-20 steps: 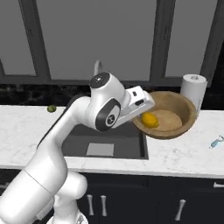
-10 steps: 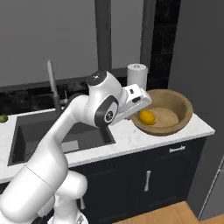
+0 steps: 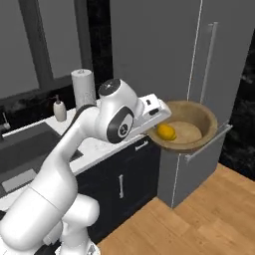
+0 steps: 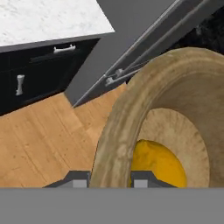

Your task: Pick the lemon from the sink and place it in the bowl. Then pick the bowl and place it in the microwave. Then close the microwave door and press the start button.

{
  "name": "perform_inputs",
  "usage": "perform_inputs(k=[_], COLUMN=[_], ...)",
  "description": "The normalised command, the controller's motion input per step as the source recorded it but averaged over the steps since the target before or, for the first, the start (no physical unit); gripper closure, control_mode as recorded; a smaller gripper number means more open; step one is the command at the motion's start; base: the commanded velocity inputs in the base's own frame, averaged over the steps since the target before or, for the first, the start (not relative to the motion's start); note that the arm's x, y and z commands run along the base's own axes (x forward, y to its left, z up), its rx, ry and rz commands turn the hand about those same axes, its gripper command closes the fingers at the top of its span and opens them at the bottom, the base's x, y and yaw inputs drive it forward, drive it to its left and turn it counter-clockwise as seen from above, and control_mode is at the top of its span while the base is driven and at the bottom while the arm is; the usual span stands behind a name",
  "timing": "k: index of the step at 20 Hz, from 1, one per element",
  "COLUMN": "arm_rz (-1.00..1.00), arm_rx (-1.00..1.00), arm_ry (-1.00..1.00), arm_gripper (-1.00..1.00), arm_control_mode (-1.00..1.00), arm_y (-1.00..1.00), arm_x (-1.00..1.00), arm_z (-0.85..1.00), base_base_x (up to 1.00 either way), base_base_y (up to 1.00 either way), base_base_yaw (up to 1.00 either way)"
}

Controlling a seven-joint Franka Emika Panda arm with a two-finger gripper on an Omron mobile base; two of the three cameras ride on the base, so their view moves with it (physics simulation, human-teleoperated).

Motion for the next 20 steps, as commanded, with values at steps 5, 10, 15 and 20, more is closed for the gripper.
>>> perform_inputs(k=[5, 10, 15, 20], arm_rz=[0.0, 0.0, 0.0, 0.0], arm_rx=[0.0, 0.0, 0.0, 0.0], arm_ry=[0.0, 0.0, 0.0, 0.0], arm_gripper=[1.0, 1.0, 1.0, 1.0], arm_control_mode=[1.0, 1.0, 1.0, 1.0], arm_y=[0.0, 0.0, 0.0, 0.0], arm_x=[0.0, 0.0, 0.0, 0.0], arm_z=[0.0, 0.0, 0.0, 0.0], base_base_x=[0.0, 0.0, 0.0, 0.0], base_base_y=[0.0, 0.0, 0.0, -0.08], base_base_yaw=[-0.81, -0.83, -0.84, -0.8])
